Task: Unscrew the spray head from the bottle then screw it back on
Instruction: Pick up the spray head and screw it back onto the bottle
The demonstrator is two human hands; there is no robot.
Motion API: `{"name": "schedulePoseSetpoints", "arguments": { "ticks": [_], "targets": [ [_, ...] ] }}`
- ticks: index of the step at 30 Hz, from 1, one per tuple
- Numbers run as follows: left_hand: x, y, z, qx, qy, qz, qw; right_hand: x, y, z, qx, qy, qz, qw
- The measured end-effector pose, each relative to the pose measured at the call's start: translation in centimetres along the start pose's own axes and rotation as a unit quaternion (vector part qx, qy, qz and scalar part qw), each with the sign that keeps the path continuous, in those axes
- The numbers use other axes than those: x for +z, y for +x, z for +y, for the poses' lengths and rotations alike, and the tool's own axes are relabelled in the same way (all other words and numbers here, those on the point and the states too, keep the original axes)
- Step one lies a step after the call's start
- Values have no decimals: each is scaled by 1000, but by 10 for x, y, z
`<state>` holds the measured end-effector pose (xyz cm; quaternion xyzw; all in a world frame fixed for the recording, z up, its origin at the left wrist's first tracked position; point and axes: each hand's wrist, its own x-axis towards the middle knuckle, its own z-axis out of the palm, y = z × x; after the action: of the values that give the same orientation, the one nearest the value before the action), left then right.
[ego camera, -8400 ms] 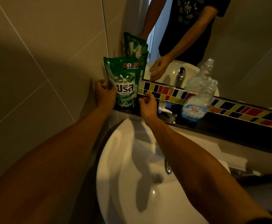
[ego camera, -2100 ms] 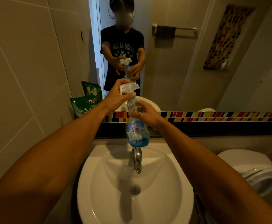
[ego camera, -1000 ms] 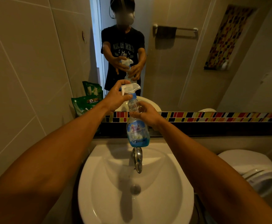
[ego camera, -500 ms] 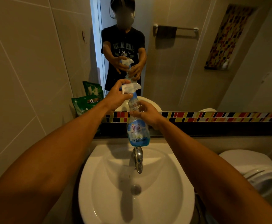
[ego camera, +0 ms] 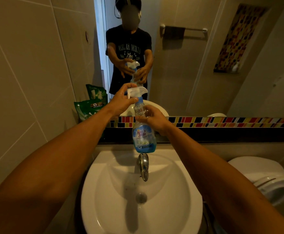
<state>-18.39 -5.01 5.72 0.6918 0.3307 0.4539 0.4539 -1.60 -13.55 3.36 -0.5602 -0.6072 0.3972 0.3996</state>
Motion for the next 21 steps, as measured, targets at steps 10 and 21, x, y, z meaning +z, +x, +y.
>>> {"name": "schedulePoseSetpoints", "arguments": {
  "ticks": [10, 21],
  "targets": [
    [4, -4, 2, 16, 7, 14, 1000, 2, 1, 0, -3, -4, 3, 1000],
    [10, -9, 3, 34, 13, 40, 999, 1, 2, 1, -8, -12, 0, 1000]
  ]
}}
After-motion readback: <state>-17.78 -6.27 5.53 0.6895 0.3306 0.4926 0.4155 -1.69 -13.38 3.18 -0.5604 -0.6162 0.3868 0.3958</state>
